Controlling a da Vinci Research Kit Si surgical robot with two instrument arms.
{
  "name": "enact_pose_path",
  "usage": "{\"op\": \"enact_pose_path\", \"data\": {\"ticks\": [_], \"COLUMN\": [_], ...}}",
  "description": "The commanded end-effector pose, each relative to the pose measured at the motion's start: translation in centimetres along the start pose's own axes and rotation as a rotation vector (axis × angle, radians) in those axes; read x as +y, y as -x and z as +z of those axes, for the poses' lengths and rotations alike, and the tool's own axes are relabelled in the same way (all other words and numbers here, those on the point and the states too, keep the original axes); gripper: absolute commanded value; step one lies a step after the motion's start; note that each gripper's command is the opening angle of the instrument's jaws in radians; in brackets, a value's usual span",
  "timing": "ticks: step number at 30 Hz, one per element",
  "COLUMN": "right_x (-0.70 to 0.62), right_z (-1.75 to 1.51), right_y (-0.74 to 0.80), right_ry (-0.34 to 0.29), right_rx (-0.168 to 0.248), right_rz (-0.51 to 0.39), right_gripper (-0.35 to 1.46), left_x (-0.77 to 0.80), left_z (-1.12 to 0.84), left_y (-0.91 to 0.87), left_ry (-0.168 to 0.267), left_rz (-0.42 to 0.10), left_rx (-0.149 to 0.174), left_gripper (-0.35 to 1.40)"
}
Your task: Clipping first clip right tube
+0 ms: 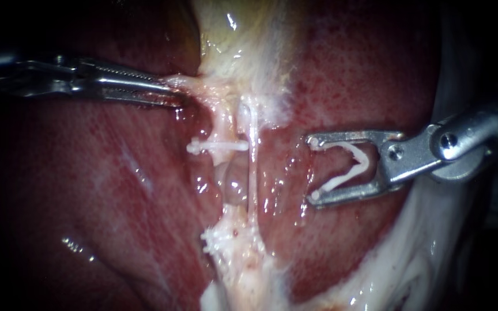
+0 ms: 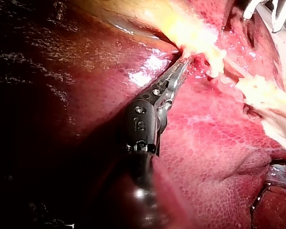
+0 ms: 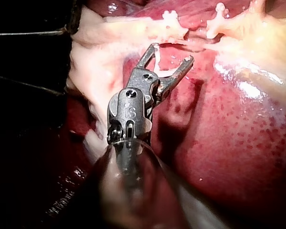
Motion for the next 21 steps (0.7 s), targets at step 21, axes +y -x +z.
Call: {"op": "enact_pose_path", "data": {"ticks": [21], "right_x": [-0.09], "right_z": [0.22], "right_y": [0.04], "right_ry": [-0.042], "right_rx": [0.017], "right_rz": [0.075], "right_gripper": [0.50], "left_x": [0.18], "left_z": [-0.84], "left_y": [-0.51], "left_ry": [-0.037], "left_rz": [-0.006], "left_rx": [0.032], "left_gripper": [-0.35]}}
